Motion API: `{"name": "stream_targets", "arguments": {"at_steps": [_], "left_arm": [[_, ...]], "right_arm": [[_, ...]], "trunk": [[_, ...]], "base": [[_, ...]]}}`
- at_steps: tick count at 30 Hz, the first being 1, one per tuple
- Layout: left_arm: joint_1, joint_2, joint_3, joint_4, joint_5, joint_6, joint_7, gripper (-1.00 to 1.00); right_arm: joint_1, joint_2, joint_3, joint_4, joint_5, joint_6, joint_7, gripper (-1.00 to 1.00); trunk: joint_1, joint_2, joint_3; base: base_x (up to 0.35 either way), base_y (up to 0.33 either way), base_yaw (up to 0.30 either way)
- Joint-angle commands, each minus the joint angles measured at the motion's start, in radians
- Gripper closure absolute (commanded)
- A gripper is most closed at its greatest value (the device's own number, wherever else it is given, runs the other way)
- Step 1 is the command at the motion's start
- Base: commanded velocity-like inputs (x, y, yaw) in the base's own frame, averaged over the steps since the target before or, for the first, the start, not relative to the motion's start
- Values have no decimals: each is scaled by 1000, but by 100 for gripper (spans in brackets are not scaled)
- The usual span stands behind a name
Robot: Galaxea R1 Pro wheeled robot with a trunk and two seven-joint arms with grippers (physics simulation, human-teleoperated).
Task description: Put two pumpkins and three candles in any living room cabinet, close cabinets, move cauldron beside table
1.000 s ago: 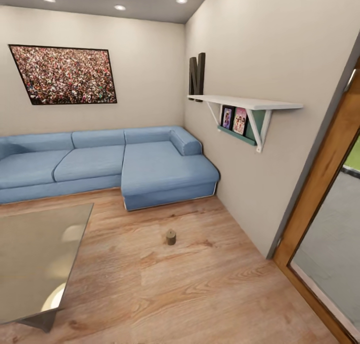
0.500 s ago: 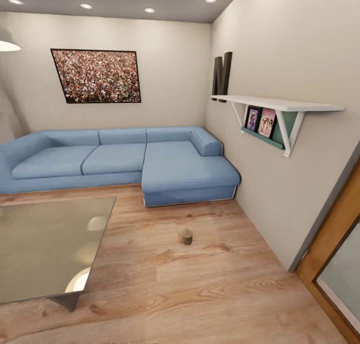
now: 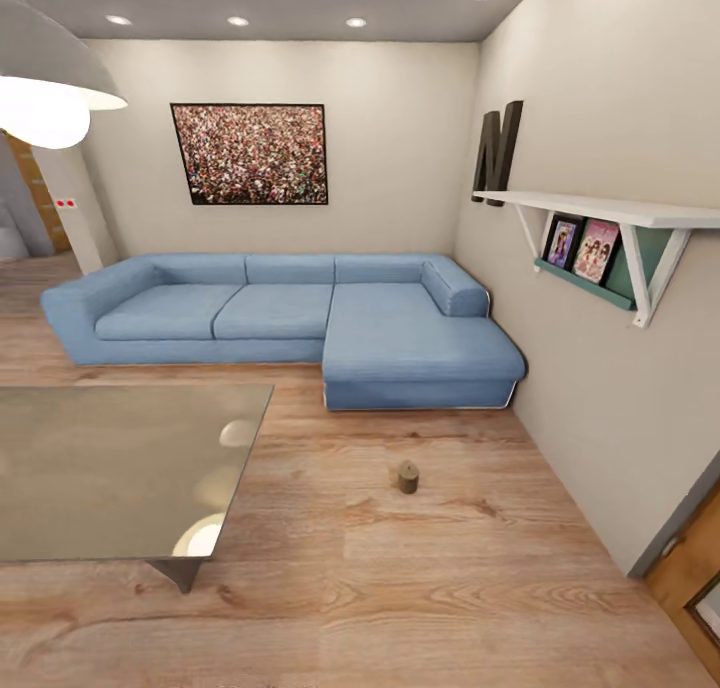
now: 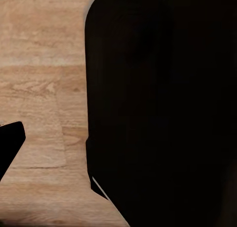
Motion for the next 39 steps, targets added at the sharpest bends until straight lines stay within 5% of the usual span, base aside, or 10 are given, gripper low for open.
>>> {"name": "stream_targets", "arguments": {"at_steps": [1, 39], "left_arm": [[-1, 0, 1, 1, 0, -3, 1, -100], [-1, 0, 0, -3, 1, -6, -2, -100]], "right_arm": [[0, 0, 4, 1, 0, -4, -1, -100], [0, 2, 6, 1, 8, -4, 0, -100]], "trunk": [[0, 0, -1], [0, 0, -1]], "base": [[0, 0, 276], [0, 0, 276]]}}
